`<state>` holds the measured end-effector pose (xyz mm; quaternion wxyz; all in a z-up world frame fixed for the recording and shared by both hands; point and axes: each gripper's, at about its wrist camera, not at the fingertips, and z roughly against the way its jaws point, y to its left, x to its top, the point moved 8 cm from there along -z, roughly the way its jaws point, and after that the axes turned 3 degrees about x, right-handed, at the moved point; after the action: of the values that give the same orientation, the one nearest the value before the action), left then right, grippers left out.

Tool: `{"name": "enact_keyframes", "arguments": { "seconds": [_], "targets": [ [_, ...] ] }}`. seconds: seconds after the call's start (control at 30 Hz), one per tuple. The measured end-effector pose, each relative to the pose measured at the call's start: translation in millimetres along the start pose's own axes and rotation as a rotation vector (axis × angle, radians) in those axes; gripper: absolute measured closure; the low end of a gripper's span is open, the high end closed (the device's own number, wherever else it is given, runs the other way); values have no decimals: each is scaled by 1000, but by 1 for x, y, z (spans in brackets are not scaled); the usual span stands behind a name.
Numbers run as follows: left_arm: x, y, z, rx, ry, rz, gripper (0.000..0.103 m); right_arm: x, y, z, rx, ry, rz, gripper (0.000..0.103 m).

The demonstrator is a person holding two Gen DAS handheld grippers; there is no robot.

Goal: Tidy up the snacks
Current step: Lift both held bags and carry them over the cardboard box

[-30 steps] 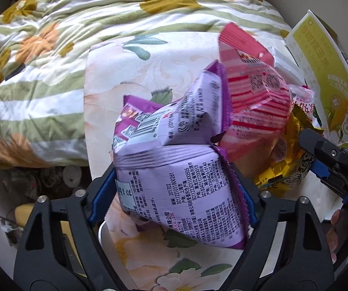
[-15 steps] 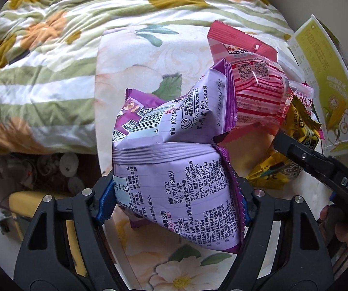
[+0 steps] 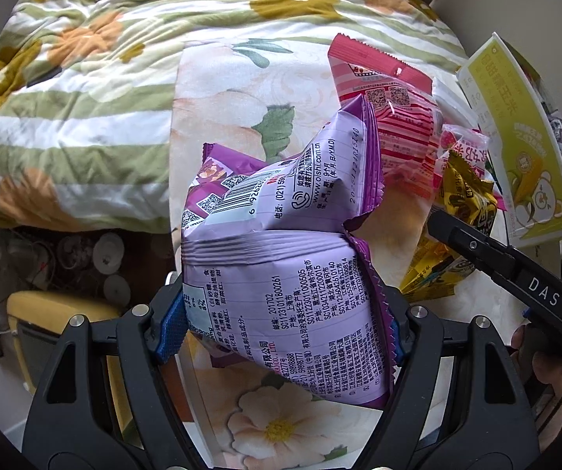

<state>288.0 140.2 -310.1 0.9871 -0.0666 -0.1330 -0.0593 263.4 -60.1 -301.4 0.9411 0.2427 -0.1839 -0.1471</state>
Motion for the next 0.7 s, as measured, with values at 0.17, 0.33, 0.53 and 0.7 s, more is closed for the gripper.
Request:
{"name": "enact_keyframes", "arguments": {
  "seconds": [0.17, 0.33, 0.53, 0.7],
  "targets": [
    [-3, -5, 28, -14, -47, 7, 29, -1, 10, 21, 10, -21, 50, 56],
    [5, -22, 71, -29, -120, -26, 29, 6, 21, 57, 19, -85, 101, 56],
    [24, -53, 121, -25, -217, -56, 29, 21, 27, 110, 55, -166, 131, 56],
    [46, -92, 153, -46, -296, -53, 29, 41, 23, 159, 72, -243, 178, 56]
  ]
}}
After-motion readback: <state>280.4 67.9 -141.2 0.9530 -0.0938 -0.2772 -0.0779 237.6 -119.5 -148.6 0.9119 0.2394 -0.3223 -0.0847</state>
